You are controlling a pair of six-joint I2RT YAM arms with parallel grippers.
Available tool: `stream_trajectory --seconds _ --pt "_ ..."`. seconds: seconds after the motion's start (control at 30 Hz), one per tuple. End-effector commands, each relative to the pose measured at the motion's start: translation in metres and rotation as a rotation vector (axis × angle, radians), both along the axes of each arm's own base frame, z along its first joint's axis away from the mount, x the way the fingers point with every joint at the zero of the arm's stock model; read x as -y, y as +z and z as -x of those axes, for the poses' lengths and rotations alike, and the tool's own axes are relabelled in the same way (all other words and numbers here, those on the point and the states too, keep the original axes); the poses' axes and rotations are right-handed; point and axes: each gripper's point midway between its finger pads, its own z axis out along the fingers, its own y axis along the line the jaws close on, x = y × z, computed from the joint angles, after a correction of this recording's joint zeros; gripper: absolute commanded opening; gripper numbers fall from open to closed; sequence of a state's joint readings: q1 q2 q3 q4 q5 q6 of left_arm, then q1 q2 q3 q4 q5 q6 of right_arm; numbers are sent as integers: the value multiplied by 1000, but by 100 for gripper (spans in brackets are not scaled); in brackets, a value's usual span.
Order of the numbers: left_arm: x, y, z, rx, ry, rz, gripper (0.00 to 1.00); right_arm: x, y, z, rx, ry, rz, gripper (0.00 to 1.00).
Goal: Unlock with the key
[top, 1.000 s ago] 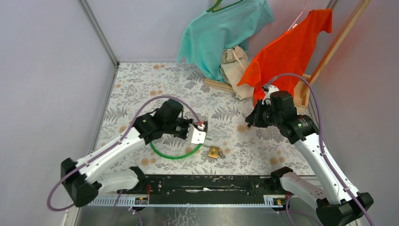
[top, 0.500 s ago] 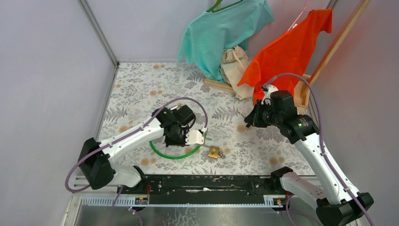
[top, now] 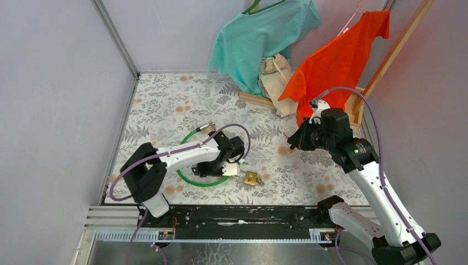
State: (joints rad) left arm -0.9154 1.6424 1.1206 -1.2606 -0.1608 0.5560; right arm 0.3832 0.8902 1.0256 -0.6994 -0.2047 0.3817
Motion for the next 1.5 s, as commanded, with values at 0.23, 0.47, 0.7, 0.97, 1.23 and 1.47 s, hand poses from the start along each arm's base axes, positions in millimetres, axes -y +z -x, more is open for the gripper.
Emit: stream_trajectory --seconds 0.23,0.47,0.7,0.97,1.23,1.47 --pt "-11 4 28 -194 -1 -191 0 -4 21 4 60 24 -51 0" --pt "-2 -1 16 -196 -36 -219 0 -5 20 6 63 24 -61 0" --pt "-4 -16 19 -283 -88 -271 0 -2 23 8 72 18 -58 0" --pt "13 -17 3 -231 -113 -270 0 -4 19 10 64 15 -75 0" --pt "22 -18 3 -220 -115 -259 16 -3 19 12 71 22 -74 0" --pt "32 -18 -2 -196 -131 -252 32 -3 21 13 80 24 -79 0"
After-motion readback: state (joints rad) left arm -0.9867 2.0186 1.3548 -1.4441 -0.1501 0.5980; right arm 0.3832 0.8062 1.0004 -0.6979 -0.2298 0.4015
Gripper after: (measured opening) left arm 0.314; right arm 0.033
